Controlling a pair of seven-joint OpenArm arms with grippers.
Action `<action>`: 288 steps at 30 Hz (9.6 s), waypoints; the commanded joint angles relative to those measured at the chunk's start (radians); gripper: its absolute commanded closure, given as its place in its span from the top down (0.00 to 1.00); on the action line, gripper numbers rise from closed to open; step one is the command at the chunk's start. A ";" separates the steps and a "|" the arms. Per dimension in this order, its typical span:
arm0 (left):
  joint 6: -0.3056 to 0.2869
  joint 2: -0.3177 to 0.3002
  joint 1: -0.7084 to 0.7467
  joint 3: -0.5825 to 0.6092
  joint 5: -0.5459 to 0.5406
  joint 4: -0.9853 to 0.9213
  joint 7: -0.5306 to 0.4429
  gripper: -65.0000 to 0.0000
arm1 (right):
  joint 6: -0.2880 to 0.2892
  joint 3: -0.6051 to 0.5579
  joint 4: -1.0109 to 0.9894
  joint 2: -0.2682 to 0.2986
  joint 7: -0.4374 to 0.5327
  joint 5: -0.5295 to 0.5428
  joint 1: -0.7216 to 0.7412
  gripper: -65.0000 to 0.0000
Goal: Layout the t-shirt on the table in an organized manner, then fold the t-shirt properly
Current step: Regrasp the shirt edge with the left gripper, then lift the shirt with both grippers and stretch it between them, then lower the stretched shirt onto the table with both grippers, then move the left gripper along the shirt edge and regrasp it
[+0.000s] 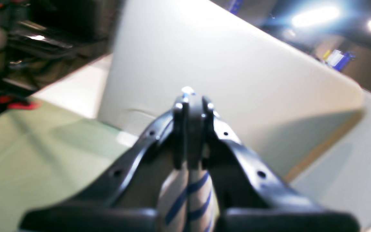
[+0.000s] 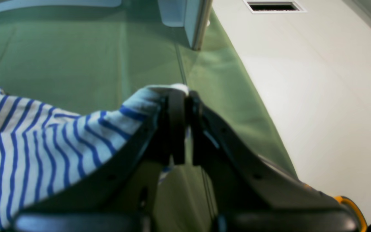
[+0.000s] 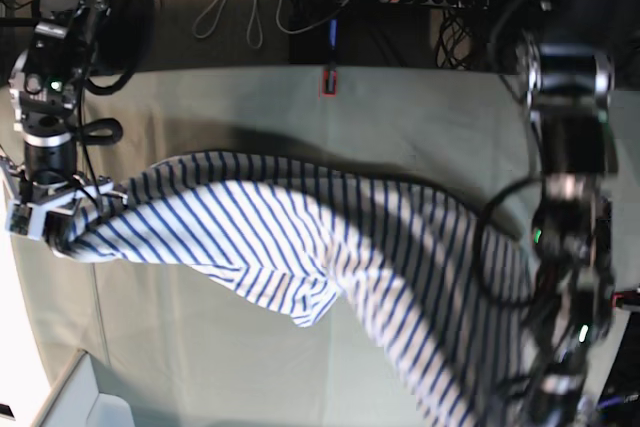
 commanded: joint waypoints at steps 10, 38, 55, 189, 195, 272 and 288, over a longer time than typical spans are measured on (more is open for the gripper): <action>-0.002 0.057 -0.437 0.094 -0.002 -0.558 -0.036 0.01 | 0.012 0.043 0.018 0.018 0.029 -0.003 0.140 0.00; 0.000 0.045 -0.044 0.094 -0.005 -0.492 -0.180 0.90 | 0.012 0.066 -0.349 0.065 0.032 -0.003 0.351 0.03; 0.008 0.055 0.388 0.092 -0.003 -0.349 -0.183 0.90 | 0.012 0.069 -0.325 0.085 0.032 -0.003 0.176 0.43; 0.003 0.106 0.195 -0.177 0.173 -0.320 0.308 0.70 | 0.269 -0.382 -0.309 0.031 0.069 -0.001 0.086 0.00; 0.003 0.146 0.054 -0.028 0.169 -0.535 0.181 0.70 | 0.269 -0.384 -0.318 0.033 0.069 -0.001 0.075 0.00; 0.008 -0.055 0.379 -0.092 0.120 -0.195 -0.175 0.70 | 0.269 -0.384 -0.320 0.036 0.069 -0.003 0.026 0.00; 0.000 0.051 -0.084 0.071 0.120 -0.841 -0.100 0.70 | 0.269 -0.385 -0.320 0.033 0.069 -0.003 0.024 0.00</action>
